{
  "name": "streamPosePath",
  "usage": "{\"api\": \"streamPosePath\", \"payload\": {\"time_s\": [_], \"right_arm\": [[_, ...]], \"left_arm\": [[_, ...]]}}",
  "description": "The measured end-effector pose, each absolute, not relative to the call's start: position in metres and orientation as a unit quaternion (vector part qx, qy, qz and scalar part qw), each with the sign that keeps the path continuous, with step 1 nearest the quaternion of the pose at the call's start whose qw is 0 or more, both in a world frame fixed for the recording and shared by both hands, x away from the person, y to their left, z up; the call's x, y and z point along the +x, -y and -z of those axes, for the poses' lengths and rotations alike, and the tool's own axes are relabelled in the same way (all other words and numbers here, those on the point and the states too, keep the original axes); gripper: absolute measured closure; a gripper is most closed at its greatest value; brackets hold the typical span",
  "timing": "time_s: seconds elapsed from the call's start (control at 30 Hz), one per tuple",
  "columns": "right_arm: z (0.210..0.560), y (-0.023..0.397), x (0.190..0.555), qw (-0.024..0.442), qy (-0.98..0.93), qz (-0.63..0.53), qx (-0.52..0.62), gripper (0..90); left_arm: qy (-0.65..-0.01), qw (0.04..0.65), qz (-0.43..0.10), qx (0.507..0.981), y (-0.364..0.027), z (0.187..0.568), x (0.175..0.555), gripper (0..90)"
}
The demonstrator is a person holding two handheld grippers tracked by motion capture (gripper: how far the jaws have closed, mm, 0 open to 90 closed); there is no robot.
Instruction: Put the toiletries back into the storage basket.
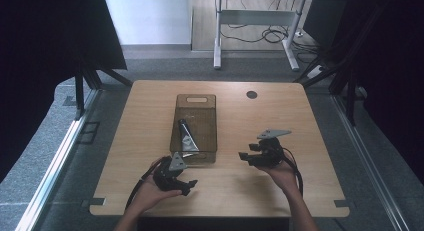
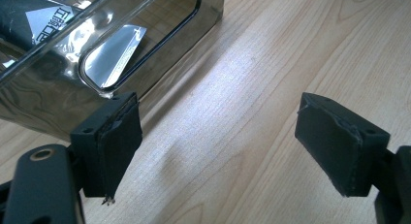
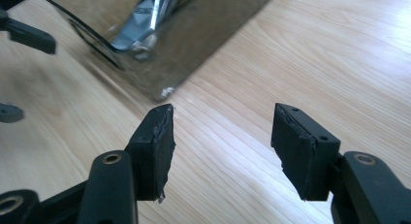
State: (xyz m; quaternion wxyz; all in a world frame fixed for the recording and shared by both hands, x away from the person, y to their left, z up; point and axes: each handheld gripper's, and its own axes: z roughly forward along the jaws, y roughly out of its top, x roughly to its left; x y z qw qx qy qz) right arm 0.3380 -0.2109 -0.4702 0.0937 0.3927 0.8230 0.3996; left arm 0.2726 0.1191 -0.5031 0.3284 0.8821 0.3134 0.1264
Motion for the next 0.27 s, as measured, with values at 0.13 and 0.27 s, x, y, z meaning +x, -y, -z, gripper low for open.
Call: {"api": "streamPosePath", "payload": {"time_s": [0.13,0.27], "right_arm": [[0.473,0.225,0.337,0.090,-0.813,-0.410,0.404,41.0],[0.474,0.230,0.335,0.093,-0.804,-0.423,0.407,41.0]], "left_arm": [[-0.313,0.325,-0.126,0.884,-0.118,0.504,0.271,17.1],[-0.311,0.324,-0.124,0.885,-0.117,0.504,0.270,17.1]]}}
